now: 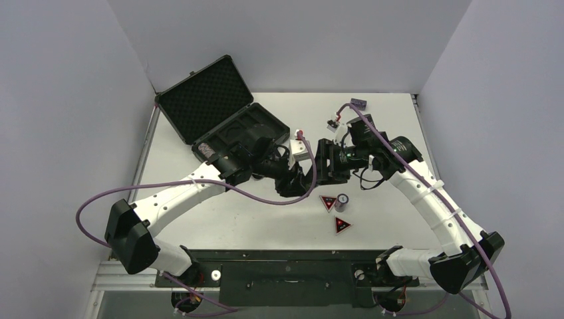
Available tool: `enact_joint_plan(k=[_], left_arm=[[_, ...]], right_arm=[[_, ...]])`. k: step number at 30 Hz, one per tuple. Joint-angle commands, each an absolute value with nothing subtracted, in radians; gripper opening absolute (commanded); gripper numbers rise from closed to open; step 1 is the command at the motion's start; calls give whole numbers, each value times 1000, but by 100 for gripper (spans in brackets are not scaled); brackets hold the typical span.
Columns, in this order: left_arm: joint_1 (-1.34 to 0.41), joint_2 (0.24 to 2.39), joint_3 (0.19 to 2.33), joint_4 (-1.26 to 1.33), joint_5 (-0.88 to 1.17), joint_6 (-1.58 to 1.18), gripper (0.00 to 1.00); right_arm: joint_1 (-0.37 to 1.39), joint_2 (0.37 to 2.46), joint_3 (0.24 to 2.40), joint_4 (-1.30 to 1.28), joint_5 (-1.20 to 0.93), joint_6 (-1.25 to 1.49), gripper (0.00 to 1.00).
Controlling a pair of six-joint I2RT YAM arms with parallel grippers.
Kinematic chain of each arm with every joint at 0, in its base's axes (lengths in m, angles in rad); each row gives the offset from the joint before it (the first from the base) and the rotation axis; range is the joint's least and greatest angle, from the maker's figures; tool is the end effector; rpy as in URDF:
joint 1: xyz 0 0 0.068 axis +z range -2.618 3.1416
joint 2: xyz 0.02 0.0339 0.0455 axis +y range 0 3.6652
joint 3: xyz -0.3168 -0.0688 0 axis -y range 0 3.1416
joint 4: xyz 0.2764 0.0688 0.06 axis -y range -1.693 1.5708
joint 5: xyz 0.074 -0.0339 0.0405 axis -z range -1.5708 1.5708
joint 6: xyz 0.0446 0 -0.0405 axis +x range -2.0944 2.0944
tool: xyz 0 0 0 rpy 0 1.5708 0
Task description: Pack up texas hold em set
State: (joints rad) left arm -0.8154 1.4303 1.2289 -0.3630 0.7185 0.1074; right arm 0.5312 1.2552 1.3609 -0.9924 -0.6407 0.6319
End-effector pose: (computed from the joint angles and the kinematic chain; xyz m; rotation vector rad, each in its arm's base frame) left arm 0.2181 -0.2744 0.3731 1.3609 1.7346 -1.1725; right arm 0.2103 0.1545 0.4184 -0.1785 2.6508 1.2475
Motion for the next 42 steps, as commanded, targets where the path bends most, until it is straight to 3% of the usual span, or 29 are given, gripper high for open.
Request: enact_joint_plan(k=[1, 4, 8, 20, 31, 42], left_arm=[[-818, 1391, 1232, -299, 717, 72, 0], [-818, 1381, 1225, -304, 695, 53, 0], [-817, 1368, 1213, -316, 662, 29, 0], [-813, 1304, 1120, -224, 545, -108, 0], [-795, 1251, 1045, -102, 337, -367, 0], [-791, 1189, 956, -68, 131, -450, 0]], right_arm=[[529, 1247, 1394, -940, -668, 624, 55], [515, 1244, 1409, -949, -656, 621, 69], [472, 1237, 1415, -958, -632, 619, 74], [302, 1190, 1385, -978, -587, 627, 75], [266, 1163, 1341, -957, -538, 661, 74], [264, 1153, 1303, -942, -535, 668, 72]])
